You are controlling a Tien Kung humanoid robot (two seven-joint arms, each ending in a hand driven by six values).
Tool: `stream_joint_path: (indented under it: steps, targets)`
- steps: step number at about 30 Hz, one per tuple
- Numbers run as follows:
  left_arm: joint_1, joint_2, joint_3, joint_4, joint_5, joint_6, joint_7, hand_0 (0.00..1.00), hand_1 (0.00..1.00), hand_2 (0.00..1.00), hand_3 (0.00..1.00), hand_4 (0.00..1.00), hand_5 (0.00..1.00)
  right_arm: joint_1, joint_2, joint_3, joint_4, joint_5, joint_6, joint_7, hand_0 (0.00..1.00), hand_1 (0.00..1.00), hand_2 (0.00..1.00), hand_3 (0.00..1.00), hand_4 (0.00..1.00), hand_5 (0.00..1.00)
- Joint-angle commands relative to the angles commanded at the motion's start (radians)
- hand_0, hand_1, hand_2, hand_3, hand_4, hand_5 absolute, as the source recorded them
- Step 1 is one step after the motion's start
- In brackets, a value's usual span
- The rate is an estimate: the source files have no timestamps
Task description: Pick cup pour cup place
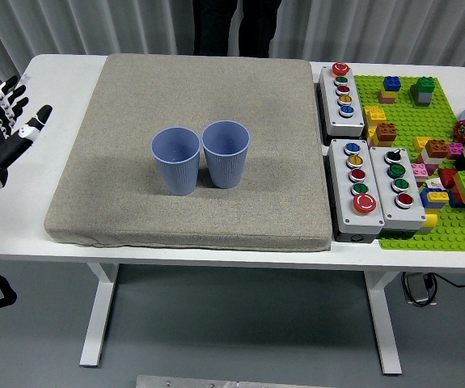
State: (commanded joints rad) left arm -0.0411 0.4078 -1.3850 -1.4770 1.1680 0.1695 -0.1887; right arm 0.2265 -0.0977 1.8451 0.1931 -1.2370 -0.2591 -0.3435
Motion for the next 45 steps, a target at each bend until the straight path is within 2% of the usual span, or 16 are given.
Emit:
stream_joint_path:
  steps: [3, 8, 9, 17, 25, 34, 45]
  targets:
    - [0.005, 0.003, 0.012, 0.003, 0.006, -0.005, -0.002, 0.997, 0.969, 0.998, 0.977, 0.939, 0.388, 0.001, 0.0, -0.001, 0.0, 0.001, 0.0, 0.0, 0.685, 0.634, 0.586, 0.571, 0.002, 0.115]
    - [0.028, 0.009, 0.04, 0.0, 0.035, -0.052, 0.008, 0.997, 0.969, 0.998, 0.977, 0.939, 0.388, 0.001, 0.001, -0.002, -0.001, 0.002, -0.001, -0.001, 0.685, 0.634, 0.586, 0.571, 0.002, 0.115]
    - [0.03, 0.009, 0.047, 0.0, 0.043, -0.058, 0.01, 0.998, 0.993, 0.998, 0.998, 0.966, 0.374, 0.001, 0.001, -0.001, -0.001, 0.002, -0.001, -0.001, 0.685, 0.634, 0.586, 0.571, 0.002, 0.114]
    - [0.032, 0.007, 0.092, 0.005, 0.081, -0.103, 0.022, 0.998, 0.998, 0.998, 0.998, 0.961, 0.377, -0.005, 0.003, -0.001, -0.001, -0.004, 0.0, -0.003, 0.685, 0.634, 0.586, 0.57, 0.002, 0.115]
    - [0.016, -0.006, 0.131, 0.018, 0.081, -0.106, 0.025, 0.998, 0.998, 0.998, 0.998, 0.972, 0.379, -0.009, 0.004, -0.006, 0.0, -0.002, -0.001, -0.005, 0.684, 0.634, 0.586, 0.571, 0.002, 0.119]
    - [-0.008, -0.048, 0.182, 0.049, 0.092, -0.096, 0.024, 0.998, 0.998, 0.998, 0.998, 0.993, 0.392, -0.013, 0.006, -0.01, 0.0, -0.001, -0.002, -0.006, 0.685, 0.634, 0.585, 0.57, 0.002, 0.124]
    - [-0.053, -0.064, 0.222, 0.068, 0.085, -0.09, 0.023, 0.998, 0.998, 0.998, 0.998, 0.998, 0.403, -0.004, 0.005, -0.017, -0.002, 0.012, -0.004, -0.002, 0.685, 0.634, 0.585, 0.57, 0.002, 0.125]
